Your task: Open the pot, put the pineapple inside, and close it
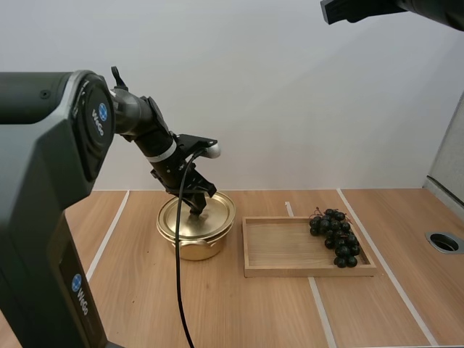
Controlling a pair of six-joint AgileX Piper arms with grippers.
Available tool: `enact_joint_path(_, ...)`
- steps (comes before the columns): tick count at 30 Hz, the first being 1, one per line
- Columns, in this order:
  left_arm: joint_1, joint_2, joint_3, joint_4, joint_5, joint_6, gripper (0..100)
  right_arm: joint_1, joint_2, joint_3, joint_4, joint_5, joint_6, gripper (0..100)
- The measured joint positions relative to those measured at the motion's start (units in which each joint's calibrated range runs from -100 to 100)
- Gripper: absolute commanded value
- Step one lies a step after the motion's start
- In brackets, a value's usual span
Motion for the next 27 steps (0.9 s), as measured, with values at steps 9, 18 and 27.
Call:
enact_joint_path(9,0.00,0.1,0.4,1.0,-0.2,0.2,8,0.0,0.0,0.0,0.0,0.0,0.0,100)
enact_joint_path(18,0.00,0.5,0.7,3.2,2.3,0.0,100,0.0,0.0,0.0,0.0,0.0,0.0,100)
enact_joint_path(27,0.00,-2.8,-7.1,4.0,7.6,-3.6,100,0.0,0.0,1.5,0.0,1.5,0.0,100)
